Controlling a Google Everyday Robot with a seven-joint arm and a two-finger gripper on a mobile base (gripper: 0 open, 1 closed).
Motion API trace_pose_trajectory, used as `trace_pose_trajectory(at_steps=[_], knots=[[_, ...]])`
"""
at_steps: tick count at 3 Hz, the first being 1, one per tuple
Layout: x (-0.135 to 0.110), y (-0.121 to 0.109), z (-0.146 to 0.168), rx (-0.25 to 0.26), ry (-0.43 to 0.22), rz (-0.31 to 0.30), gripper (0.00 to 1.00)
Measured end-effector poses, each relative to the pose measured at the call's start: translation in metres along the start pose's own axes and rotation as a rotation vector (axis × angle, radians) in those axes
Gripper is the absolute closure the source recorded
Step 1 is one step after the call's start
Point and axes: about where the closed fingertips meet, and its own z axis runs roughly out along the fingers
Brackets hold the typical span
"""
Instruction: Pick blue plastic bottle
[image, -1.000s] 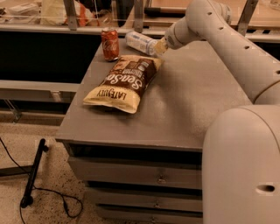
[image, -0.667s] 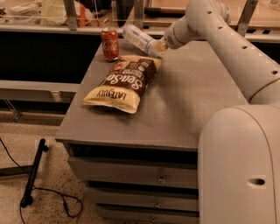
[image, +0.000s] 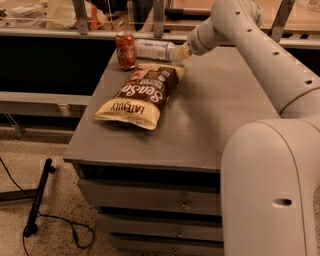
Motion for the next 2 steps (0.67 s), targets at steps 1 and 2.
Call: trace_pose_trajectory(at_steps=[1, 2], knots=[[-0.0029, 0.0007, -0.0012, -0.004, -0.003, -0.011, 0.36], [-0.0088, 0.0026, -0.0025, -0.013, 0.002, -0.045, 0.13]])
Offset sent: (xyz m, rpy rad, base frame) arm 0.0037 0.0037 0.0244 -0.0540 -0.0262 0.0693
